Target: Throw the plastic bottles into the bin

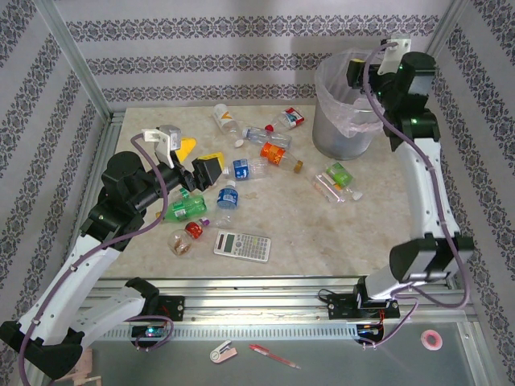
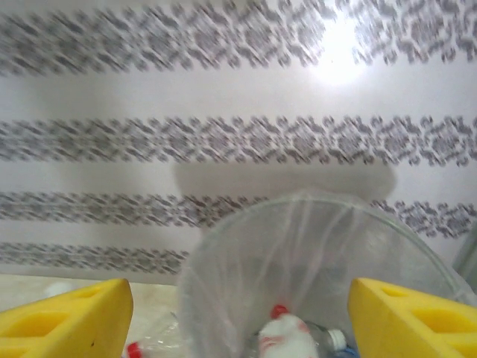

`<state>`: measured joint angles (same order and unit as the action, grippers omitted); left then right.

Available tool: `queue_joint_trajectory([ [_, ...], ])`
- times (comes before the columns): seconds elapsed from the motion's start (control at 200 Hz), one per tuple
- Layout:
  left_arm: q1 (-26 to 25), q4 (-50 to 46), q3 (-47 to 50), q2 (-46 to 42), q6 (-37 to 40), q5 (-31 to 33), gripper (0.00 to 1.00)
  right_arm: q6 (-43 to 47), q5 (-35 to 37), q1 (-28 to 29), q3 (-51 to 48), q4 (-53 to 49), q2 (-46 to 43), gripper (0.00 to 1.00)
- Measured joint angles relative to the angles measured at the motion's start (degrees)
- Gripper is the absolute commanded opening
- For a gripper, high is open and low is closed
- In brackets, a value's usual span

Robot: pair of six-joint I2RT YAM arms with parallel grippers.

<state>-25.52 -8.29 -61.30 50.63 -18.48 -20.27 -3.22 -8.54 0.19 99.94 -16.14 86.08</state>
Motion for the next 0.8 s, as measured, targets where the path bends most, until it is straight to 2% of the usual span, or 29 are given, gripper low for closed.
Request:
queue_joint_trajectory([
  [0.24, -0.02, 0.02, 0.0, 0.0, 0.0, -0.04, 1.0, 0.59, -8.37, 2.91, -2.93, -8.9, -3.26, 0.91],
  [0.32, -0.02, 0.02, 0.0, -0.07, 0.0, -0.04, 1.0, 1.6, -10.08, 3.89, -5.97, -12.55, -3.43, 0.95],
  [0.455, -0.02, 0.04, 0.0, -0.5, 0.0, -0.07, 1.0, 1.97, -12.61, 4.66, -13.31, -16.85, -4.81, 0.96],
  [0.674, -0.02, 0.07, 0.0, -1.25, 0.0, -0.22, 1.0, 4.11, -12.04, 6.25, -19.3, -24.22, -4.66, 0.97],
  [0.799, -0.02, 0.02, 0.0, -1.18, 0.04, -0.48, 1.0, 6.78, -9.46, 7.85, -19.65, -28.92, -0.15, 0.97],
])
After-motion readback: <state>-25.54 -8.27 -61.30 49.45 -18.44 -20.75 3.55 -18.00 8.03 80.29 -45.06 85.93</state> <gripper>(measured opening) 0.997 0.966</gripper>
